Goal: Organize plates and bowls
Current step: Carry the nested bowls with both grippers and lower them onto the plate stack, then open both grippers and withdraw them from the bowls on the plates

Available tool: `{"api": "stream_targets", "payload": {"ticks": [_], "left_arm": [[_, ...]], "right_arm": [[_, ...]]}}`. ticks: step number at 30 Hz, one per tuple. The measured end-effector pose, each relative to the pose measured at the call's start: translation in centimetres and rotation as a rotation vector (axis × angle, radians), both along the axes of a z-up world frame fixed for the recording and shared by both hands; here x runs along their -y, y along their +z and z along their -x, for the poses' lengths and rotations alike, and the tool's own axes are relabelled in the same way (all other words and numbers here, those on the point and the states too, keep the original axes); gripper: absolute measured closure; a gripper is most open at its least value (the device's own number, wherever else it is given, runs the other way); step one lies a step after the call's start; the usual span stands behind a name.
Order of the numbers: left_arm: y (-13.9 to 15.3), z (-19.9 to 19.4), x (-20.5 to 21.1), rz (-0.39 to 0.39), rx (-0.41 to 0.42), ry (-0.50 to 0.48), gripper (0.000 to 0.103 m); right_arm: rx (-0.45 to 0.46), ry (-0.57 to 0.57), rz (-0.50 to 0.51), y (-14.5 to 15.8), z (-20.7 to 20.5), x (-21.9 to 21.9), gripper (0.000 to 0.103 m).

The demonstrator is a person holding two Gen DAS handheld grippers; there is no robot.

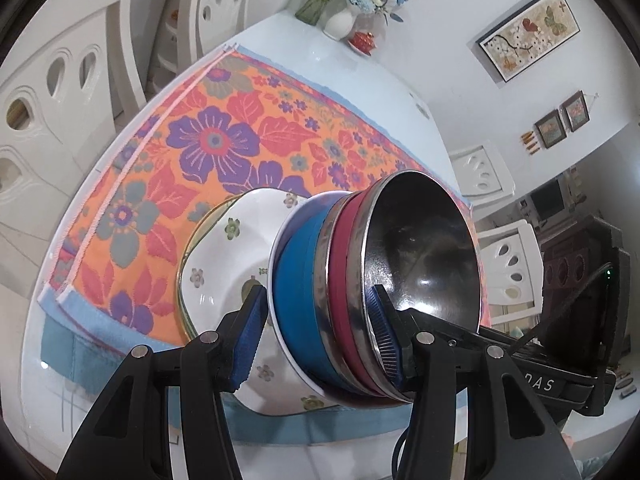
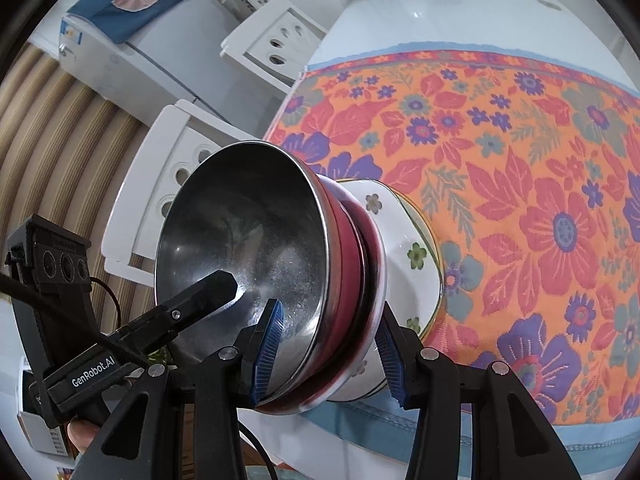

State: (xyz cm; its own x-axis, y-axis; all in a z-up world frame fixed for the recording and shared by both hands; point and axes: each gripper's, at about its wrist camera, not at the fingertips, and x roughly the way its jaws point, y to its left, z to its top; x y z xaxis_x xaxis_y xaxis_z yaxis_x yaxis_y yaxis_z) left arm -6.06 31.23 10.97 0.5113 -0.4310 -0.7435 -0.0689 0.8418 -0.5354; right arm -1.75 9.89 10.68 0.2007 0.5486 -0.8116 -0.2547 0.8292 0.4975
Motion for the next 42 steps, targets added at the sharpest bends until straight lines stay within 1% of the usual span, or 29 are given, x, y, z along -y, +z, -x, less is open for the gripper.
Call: {"api": "stream_targets", "payload": {"ticks": [7,17,20,24,27,30,37,40,42], "left_arm": [[-1.3,-0.8,-0.5,0.008,-0.032,-0.022,0.055],[-2.0,-1.2,-1.6,0.022,-0.048,-0.019,0.056],[-2.0,-1.4,-1.8,0.026,-0.053,-0.022,0.055],[-1.8,-1.5,-2.4,0.044,-0.056,-0.024,0.055],[-1.2,-1.5,-3.2,0.058,-0.033,-0.013,0.055],[-0.1,-1.4,-3.9,0.056,0.0,-0.013,0.055],[2.4,-1.1,-4.1,0.011,0.074,-0.069,0.053],[3.3,-1.0,-3.7,-0.01,0.103,-0.106,0.053],[3.8,-1.1,-3.3,-0.019,0.12,-0.135,0.053]], "right_arm": [[-0.031,-0.026,0.017,-1.0,-0.1,-0.3,0.057],[-0.043,-0.035,0.026,-1.2,-0.5,-1.0,0.056],[-0.057,-0.042,0.018,-1.3,-0.6,-1.0,0.056],[-0.074,-0.054,-0.016,-1.2,-0.8,-0.6,0.056],[-0.072,-0.069,-0.039,-0.9,-0.7,-0.2,0.057],[-0.047,-0.094,-0.043,-0.2,-0.4,0.1,0.057],[0.008,-0.143,-0.017,1.5,1.3,0.1,0.053],[0.032,-0.17,0.02,2.4,2.8,0.0,0.051],[0.044,-0.177,0.039,2.8,3.7,-0.1,0.047]]}}
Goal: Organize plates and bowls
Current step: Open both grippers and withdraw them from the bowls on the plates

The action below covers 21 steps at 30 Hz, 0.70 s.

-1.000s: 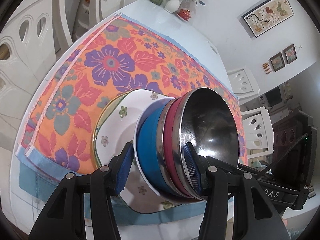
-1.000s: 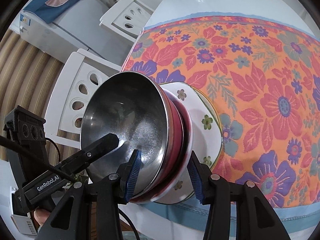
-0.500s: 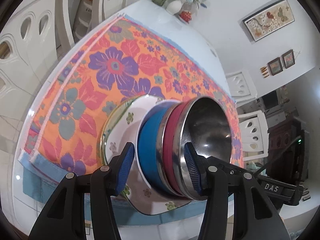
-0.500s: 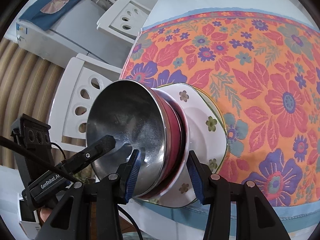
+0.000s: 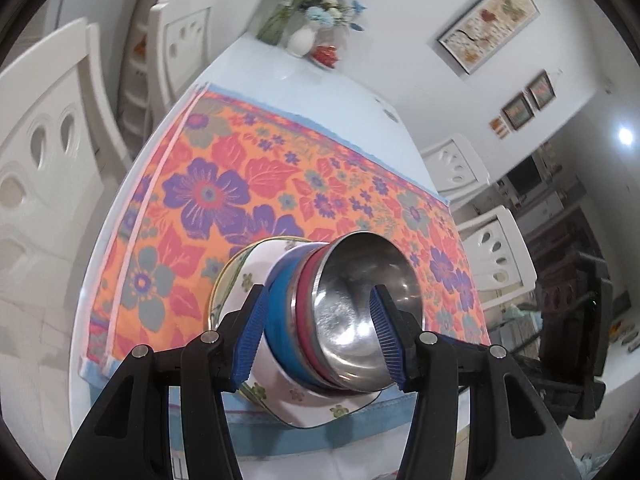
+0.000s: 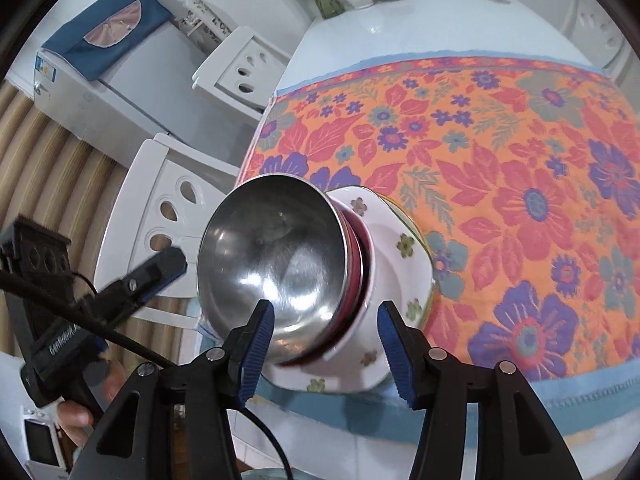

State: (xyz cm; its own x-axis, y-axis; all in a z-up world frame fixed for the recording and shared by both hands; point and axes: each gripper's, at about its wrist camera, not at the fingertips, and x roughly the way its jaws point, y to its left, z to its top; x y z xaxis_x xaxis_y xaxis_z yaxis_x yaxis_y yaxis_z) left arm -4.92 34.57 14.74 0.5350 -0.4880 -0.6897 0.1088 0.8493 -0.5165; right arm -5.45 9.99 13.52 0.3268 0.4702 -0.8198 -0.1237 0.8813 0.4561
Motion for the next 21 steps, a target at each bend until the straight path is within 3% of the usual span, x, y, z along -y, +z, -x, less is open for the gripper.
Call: {"api": "stream_targets", "payload": {"ticks": [4,8,15,16,18,21], "left_arm": [[0.9,-0.1,0.5,0.006,0.031,-0.012,0.053],[2.1,1.2,0.9,0.031,0.064,0.019,0.053],[4.7,4.8,2.1,-0.041,0.118,0.072,0.053],[5.1,5.4,2.4,-0.058,0.124,0.093,0.053],[5.8,6.5,3.9,-0.126,0.143,0.119,0.053],[6.7,8.6,7.5,-0.303,0.169,0.129,0.042]], "right_arm": [[0.041,0.02,0.089,1.0,1.9,-0.3,0.047],[0.063,0.041,0.108,2.0,2.7,-0.4,0.047],[0.222,0.107,0.239,6.4,5.0,-0.6,0.046],[0.244,0.105,0.264,7.1,5.5,-0.6,0.044],[0.266,0.065,0.316,8.4,6.4,-0.3,0.023],[0.223,-0.058,0.316,9.0,7.1,1.1,0.018]]}}
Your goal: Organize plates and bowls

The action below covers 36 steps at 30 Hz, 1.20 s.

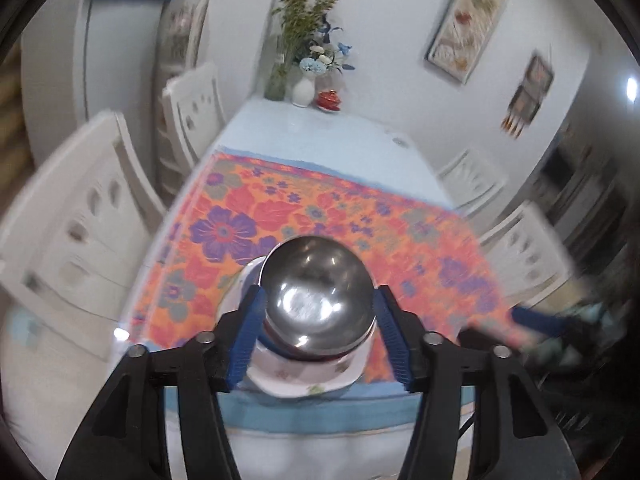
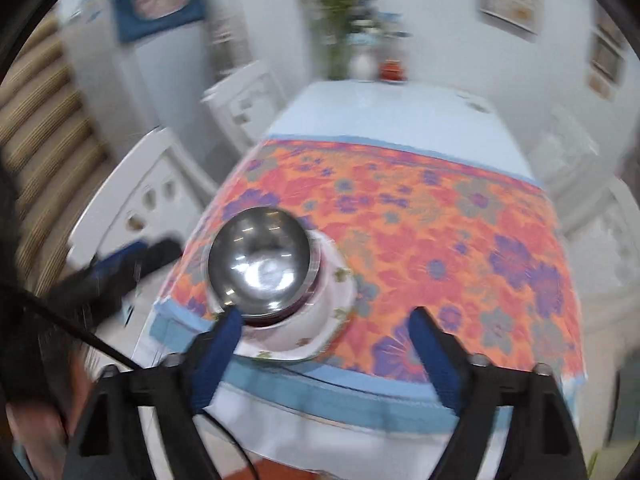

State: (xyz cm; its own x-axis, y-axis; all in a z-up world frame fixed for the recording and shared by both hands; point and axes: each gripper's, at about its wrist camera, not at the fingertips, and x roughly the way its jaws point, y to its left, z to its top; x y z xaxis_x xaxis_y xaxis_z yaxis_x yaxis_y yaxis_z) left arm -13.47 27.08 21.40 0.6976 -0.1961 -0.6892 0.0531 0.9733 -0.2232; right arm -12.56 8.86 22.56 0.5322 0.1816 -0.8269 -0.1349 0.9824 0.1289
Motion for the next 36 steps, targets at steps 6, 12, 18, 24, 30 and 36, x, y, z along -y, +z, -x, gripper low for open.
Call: {"api": "stream_targets", "payload": {"ticks": [6,12,18,24,30,36], "left_arm": [[-0.3,4.5,0.9,0.018,-0.064,0.097,0.042],[0.9,6.8,2.1,-0.15,-0.027,0.162,0.041],[1.7,4.8,1.1,-0.098,-0.005,0.14,0.039],[1.7,2.9,0.5,-0.108,-0.004,0.107,0.039],[1.1,0.9,-0.8,-0.053,-0.03,0.097,0.039],[0.9,0.0,-0.8,-0.067,-0.027,0.073,0.039]], "right_arm": [[0.022,-0.049,-0.014,0.6,4.1,1.3,0.018],[0.032,-0.074,0.006,0.4,6.7,1.3,0.018],[0.015,-0.108,0.051,0.0,5.7,0.4,0.018],[0.006,-0.125,0.085,-0.2,3.6,-1.2,0.018],[-0.022,-0.135,0.105,-0.8,2.2,-2.0,0.018],[-0.038,-0.146,0.101,-1.1,1.2,-2.6,0.018]]}}
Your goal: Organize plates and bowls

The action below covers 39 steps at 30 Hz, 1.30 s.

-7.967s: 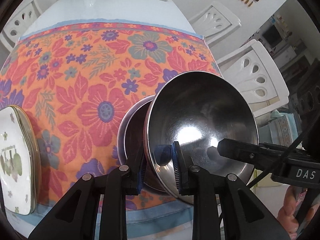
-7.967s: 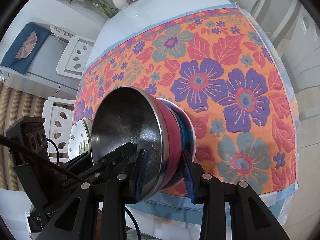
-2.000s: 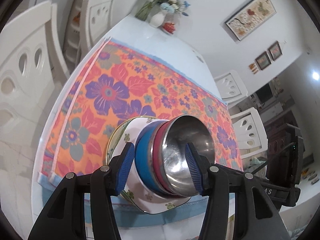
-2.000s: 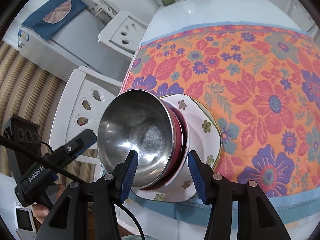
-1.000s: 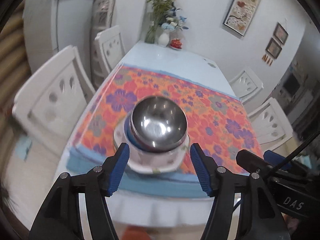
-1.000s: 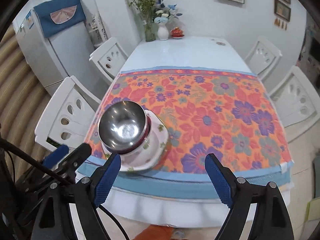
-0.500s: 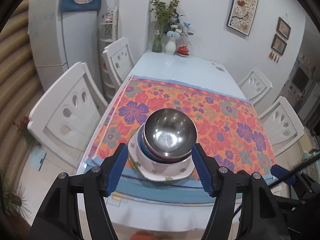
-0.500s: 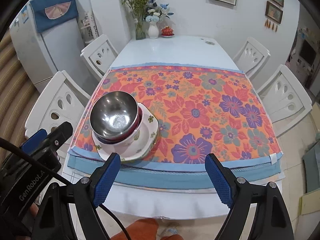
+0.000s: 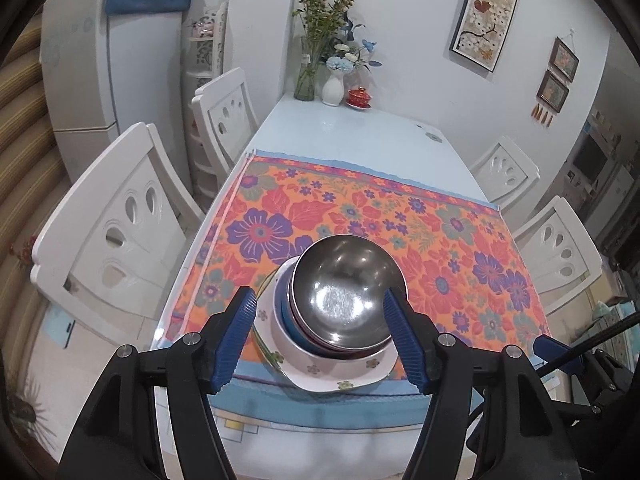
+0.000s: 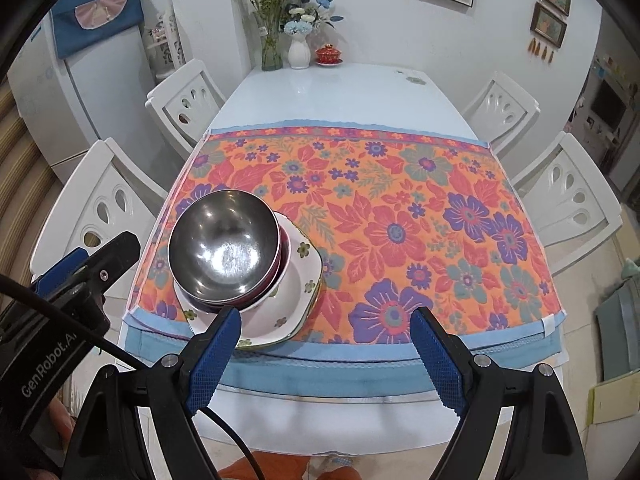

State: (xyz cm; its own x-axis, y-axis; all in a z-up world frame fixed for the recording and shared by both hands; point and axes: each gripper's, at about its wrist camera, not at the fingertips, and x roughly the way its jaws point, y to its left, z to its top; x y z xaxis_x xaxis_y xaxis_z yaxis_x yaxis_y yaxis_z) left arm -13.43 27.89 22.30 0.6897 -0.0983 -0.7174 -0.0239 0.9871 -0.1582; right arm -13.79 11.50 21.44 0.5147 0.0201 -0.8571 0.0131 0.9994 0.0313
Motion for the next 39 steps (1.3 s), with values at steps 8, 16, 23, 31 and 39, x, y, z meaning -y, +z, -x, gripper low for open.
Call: {"api": "stream_targets", "payload": {"ticks": [8,16,23,31,39], "left_arm": [[-0.4,-0.5,-0.6,0.023,-0.013,-0.003,0.035],[-0.9,-0.5,-1.1,0.041,-0.024,0.013,0.032],[-1.1,-0.3,-1.4,0.052,-0.03,0.018,0.032],[-1.2,0.0,-1.5,0.049,-0.042,0.001,0.032],[-1.3,-0.1,-1.0,0.037,-0.045,-0.019,0.032]], "right_arm": [[-0.021,-0.025,-0.008,-0.5,-0.7,-0.1,0.018],[-0.032,-0.014,-0.006,-0.8,-0.7,-0.7,0.018],[-0.037,-0.008,-0.01,-1.0,-0.6,-1.1,0.018],[-0.053,-0.007,-0.019,-1.3,-0.8,-1.3,0.018],[-0.063,-0.008,-0.033,-1.6,-1.0,-1.3,0.018]]}}
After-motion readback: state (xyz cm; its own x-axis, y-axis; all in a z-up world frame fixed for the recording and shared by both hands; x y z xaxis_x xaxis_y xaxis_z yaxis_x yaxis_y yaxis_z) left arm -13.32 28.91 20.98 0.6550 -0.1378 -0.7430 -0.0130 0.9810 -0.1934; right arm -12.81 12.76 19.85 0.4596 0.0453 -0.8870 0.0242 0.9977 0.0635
